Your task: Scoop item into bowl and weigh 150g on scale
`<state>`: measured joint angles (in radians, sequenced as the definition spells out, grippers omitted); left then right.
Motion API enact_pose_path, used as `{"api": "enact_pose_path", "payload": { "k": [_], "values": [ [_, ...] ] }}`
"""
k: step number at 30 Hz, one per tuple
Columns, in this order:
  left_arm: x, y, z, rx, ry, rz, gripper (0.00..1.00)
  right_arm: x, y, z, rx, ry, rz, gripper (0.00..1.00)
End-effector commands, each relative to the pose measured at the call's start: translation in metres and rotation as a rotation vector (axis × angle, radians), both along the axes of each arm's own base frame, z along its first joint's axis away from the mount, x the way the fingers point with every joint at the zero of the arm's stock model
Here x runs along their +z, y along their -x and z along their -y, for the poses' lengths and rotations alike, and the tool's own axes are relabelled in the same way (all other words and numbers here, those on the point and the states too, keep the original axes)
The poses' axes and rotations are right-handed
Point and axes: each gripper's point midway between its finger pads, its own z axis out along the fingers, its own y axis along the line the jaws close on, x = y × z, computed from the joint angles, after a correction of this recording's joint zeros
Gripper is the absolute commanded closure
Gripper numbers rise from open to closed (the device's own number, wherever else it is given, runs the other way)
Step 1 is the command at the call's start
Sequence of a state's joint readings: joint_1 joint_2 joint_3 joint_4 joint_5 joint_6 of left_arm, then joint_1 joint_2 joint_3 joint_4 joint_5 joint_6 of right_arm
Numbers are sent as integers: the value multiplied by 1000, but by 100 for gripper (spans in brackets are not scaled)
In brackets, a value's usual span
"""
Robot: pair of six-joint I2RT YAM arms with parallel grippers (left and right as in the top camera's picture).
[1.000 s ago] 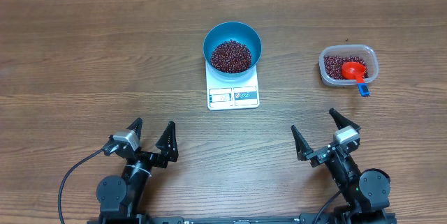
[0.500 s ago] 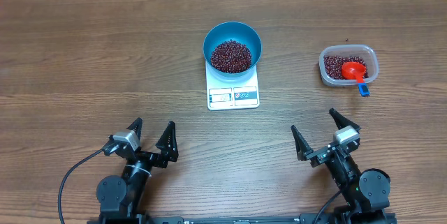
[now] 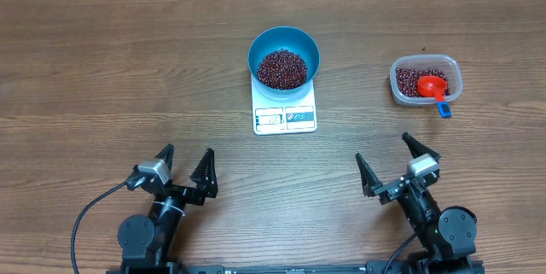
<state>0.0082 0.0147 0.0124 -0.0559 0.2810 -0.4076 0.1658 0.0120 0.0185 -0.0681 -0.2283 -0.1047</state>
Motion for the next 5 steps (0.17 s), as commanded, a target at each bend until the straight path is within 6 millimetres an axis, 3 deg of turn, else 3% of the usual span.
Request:
{"api": "enact_pose_path", "payload": {
  "k": [1,5],
  "values": [
    [0,0,1,-9,-33,17,0,-1,0,0,-4,-4,4,0],
    [0,0,1,-9,-33,17,0,-1,0,0,-4,-4,4,0]
  ]
}}
